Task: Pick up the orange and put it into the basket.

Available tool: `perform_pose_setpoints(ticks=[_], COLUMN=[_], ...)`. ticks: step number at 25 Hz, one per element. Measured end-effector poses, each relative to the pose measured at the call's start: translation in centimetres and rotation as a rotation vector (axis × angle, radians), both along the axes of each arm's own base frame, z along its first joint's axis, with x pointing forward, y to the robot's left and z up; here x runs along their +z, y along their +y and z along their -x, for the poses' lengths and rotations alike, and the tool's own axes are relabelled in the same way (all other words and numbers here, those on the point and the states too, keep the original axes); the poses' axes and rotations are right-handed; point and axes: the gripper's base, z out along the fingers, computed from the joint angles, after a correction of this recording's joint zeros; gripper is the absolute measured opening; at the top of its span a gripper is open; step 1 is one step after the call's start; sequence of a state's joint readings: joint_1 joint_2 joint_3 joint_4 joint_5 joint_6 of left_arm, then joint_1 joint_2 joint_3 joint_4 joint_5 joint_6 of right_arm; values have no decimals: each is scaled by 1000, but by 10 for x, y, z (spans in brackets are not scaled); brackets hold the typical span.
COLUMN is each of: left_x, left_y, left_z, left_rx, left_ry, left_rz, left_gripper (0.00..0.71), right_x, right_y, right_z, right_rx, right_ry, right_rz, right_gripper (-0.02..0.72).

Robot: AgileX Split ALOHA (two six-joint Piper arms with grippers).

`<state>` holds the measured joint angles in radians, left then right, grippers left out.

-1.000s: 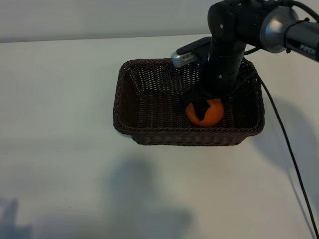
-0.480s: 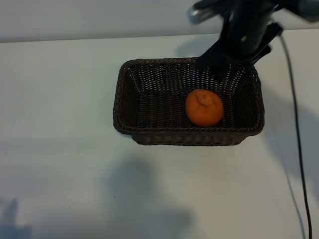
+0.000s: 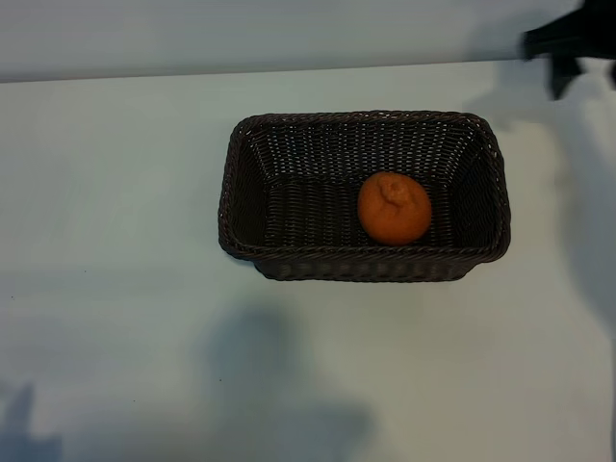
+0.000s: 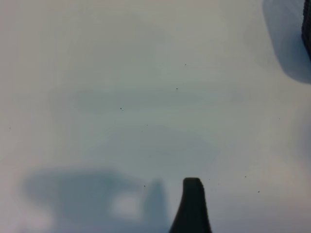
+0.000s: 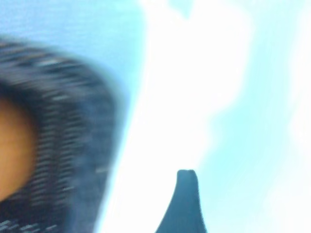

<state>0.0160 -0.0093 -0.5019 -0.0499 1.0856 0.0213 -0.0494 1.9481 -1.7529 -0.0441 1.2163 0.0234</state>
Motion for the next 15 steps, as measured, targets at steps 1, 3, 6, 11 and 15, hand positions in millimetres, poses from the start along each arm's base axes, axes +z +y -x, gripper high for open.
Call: perform_pose_setpoints(ticks=[1,3,6,11,15], left_x=[0,0,0,0,0], left_y=[0,0,0,0,0], left_z=[0,0,0,0,0], left_rx=[0,0,0,0,0], left_ry=[0,0,0,0,0], left_rz=[0,0,0,0,0], left_gripper=[594,594,594,594,594], right_x=[0,0,0,0,10], right_y=[-17,-46,-82,-109,-115], right_z=[1,5,14,22,28], right_rx=[-37,-102,-196,-253,-269], right_ry=[0,2,3,-10,-41], right_rz=[1,0,-23,-85,-113], right_gripper=[596,596,596,595,595])
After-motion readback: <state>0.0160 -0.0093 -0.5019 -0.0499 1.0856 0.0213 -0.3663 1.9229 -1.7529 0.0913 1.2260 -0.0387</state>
